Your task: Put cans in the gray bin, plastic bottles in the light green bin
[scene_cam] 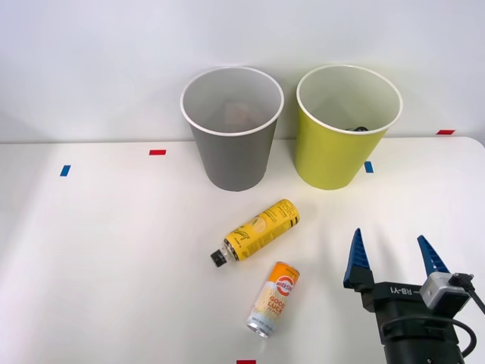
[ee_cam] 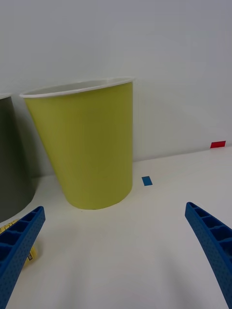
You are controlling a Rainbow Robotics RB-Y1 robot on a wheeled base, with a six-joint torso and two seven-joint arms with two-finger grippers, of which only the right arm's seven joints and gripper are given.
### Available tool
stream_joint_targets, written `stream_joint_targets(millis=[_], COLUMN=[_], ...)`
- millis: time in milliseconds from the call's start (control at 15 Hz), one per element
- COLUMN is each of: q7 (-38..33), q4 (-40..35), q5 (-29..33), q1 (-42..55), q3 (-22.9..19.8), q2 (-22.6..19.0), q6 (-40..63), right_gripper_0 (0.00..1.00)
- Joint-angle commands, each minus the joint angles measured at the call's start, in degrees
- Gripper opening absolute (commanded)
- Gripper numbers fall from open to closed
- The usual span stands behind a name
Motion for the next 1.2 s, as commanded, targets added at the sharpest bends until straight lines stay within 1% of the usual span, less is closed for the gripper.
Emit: stream_joint_targets(millis=[67, 267, 400, 467, 600, 733, 933, 1000, 1133, 1200], q7=[-5.4, -5.5, -5.8, -6.1, -5.8, -5.1, -3.5, -2.4, 4.5, 5.8], q4=[0.0, 0.6, 5.8, 6.7, 6.6, 6.6, 6.6, 6.6, 6.5, 6.5], q5=[4.7, 6.0, 7.1, 7.3, 8.1, 9.3, 9.6, 9.6, 8.7, 8.5], q1=[1.1, 2.3, 0.8, 0.3, 1.4, 3.7, 6.3, 7.0, 9.1, 9.9], q3=[-0.4, -0.4, -1.4, -1.4, -0.7, 0.4, 2.4, 2.6, 3.1, 3.2], q2=[0.7, 0.7, 0.3, -0.5, -0.6, -1.9, -5.7, -6.2, -6.2, -6.2], q6=[-0.1, -1.4, -7.3, -8.0, -8.6, -9.5, -11.2, -11.7, -12.0, -12.0], right_gripper_0=[1.0, 1.0, 1.0, 1.0, 1.0, 1.0, 1.0, 1.0, 1.0, 1.0])
